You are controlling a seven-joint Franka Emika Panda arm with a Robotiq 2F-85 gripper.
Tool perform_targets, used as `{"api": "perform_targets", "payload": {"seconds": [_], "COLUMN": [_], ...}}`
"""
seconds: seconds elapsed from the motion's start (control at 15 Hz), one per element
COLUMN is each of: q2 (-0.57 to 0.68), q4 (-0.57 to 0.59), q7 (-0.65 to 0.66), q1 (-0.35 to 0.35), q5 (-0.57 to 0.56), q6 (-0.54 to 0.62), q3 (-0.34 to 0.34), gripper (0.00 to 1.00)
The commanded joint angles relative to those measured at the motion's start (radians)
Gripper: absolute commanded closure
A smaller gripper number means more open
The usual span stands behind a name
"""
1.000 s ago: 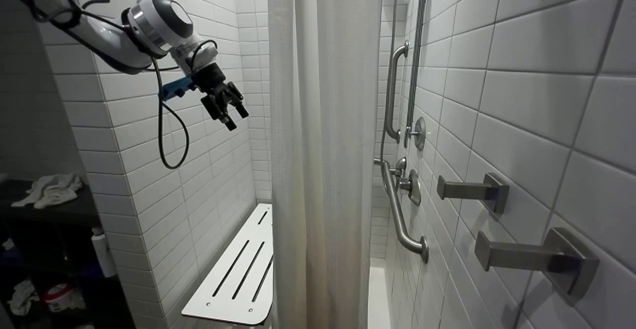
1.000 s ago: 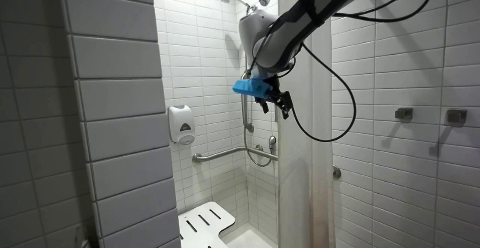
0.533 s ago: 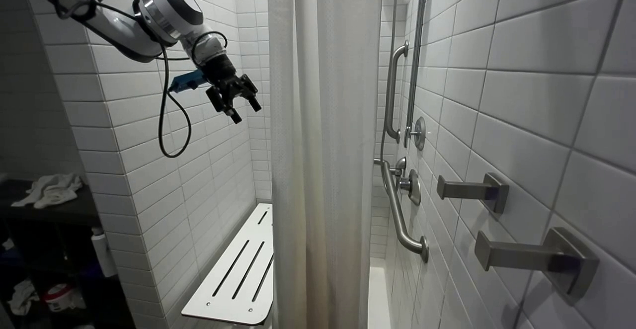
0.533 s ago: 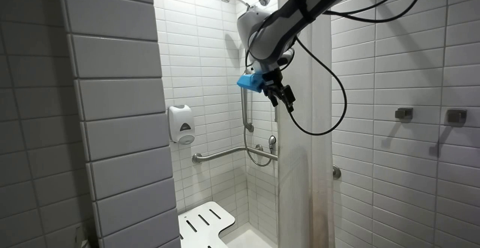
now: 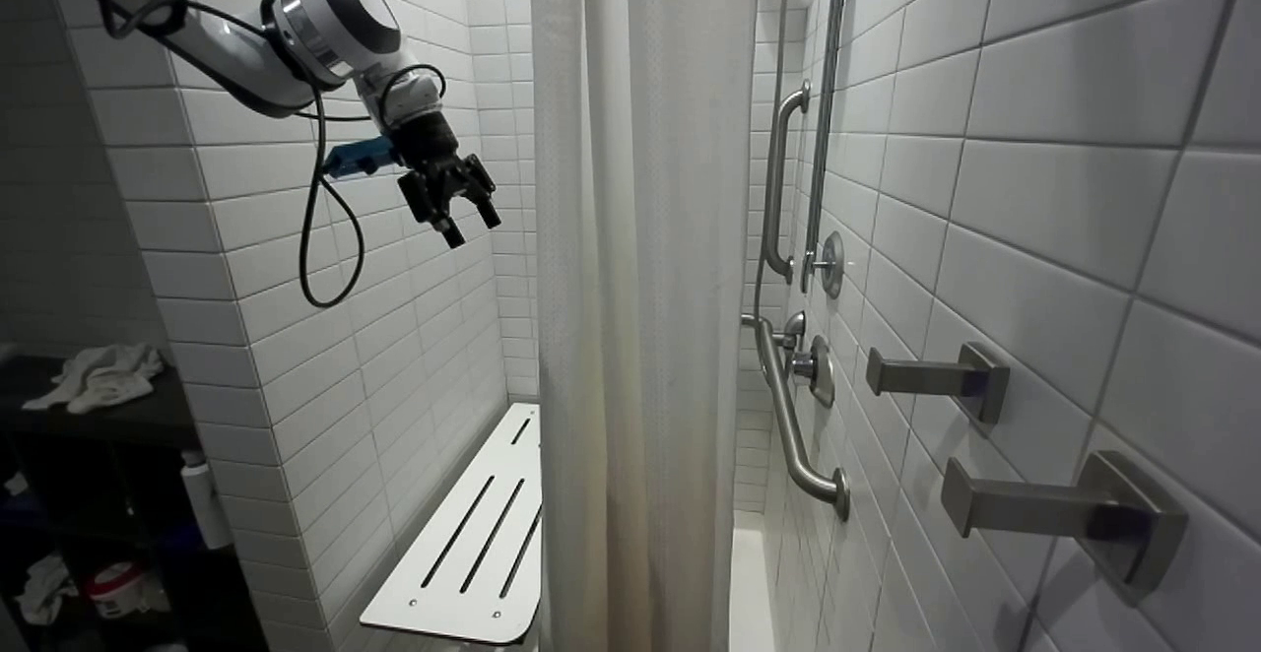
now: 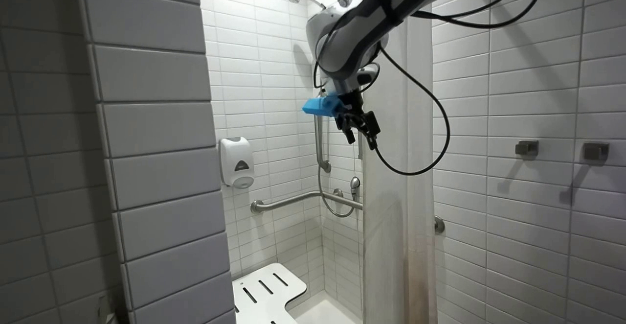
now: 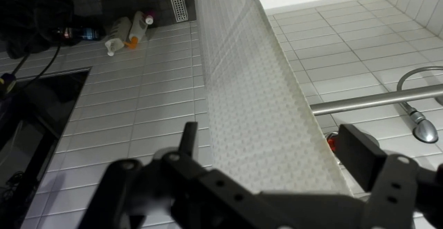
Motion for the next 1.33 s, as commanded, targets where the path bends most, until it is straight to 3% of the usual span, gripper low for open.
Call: {"api": "perform_targets", "payload": {"seconds": [0.0, 1.0, 1.27], "q2": [0.001, 0.004, 0.049], "q4": [0.003, 0.005, 0.048], "q7": [-0.003, -0.004, 0.052], "q1": [0.022, 0.022, 0.038], "q5": [0.001, 0.002, -0.02], "q6": [-0.003, -0.003, -0.029], "q3": [-0.023, -0.024, -0.017], "gripper": [0.0, 0.0, 0.0]}}
